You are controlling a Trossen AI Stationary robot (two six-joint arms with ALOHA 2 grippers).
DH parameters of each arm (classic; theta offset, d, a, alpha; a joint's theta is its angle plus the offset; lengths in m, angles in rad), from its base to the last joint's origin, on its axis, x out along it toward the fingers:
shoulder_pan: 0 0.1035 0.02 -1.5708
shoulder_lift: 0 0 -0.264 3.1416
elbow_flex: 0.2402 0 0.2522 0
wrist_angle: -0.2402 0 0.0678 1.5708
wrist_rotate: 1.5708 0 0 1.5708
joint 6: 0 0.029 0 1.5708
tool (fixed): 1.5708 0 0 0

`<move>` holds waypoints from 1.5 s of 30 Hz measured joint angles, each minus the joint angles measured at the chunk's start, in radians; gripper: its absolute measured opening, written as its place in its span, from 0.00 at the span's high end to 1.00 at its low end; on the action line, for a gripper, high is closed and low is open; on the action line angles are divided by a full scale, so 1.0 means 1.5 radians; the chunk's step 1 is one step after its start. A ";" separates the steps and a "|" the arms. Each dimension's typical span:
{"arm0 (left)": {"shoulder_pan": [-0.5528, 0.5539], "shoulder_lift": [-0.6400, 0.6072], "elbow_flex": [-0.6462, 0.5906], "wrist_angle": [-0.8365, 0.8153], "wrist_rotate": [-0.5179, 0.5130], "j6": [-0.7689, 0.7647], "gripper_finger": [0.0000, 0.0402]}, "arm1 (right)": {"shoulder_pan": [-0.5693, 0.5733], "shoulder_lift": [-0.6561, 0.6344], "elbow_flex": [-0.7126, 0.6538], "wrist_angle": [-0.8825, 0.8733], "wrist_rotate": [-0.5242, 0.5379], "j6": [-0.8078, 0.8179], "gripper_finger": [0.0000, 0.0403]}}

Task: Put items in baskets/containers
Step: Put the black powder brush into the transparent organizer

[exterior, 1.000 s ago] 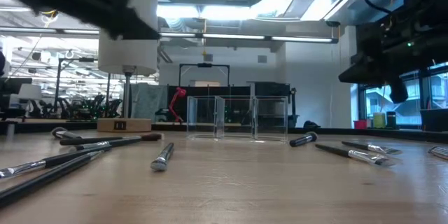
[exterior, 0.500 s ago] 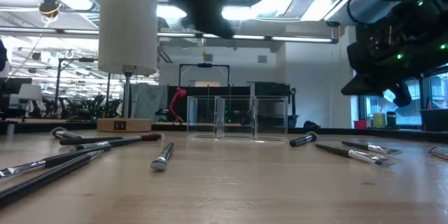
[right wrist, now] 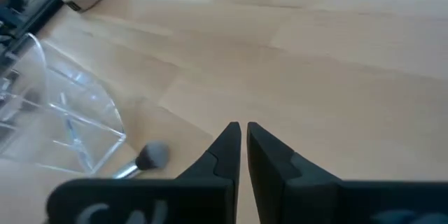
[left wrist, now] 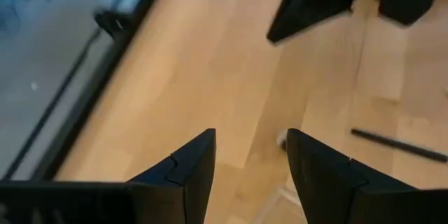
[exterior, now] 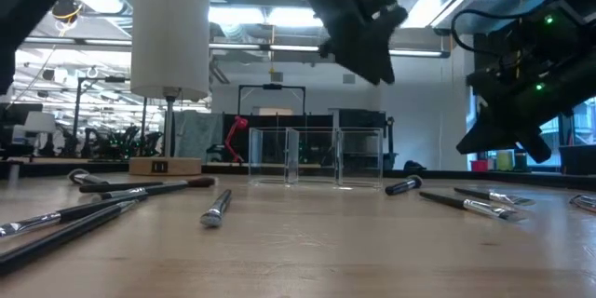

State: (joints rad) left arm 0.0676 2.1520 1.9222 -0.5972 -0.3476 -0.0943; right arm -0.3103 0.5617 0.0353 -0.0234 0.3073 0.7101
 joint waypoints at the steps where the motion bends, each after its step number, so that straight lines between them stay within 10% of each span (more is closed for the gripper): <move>1: 0.000 0.018 0.025 -0.022 0.003 -0.009 0.57 | -0.004 -0.001 0.007 -0.017 0.017 -0.016 0.93; 7: 0.000 0.113 0.120 -0.039 0.053 -0.040 0.57 | -0.048 -0.011 0.115 -0.142 0.143 -0.114 0.93; 17: 0.008 0.267 0.292 -0.088 0.102 -0.040 0.57 | -0.080 -0.011 0.329 -0.221 0.092 -0.258 0.93; 36: -0.005 0.263 0.285 -0.117 0.034 -0.071 0.57 | -0.119 -0.014 0.376 -0.337 0.130 -0.205 0.55; 45: -0.030 0.264 0.249 -0.107 0.004 -0.082 0.58 | -0.119 -0.014 0.376 -0.351 0.130 -0.180 0.53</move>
State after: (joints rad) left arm 0.0229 2.5481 2.2958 -0.7574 -0.3415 -0.2180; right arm -0.4882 0.5405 0.5991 -0.5499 0.5023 0.4404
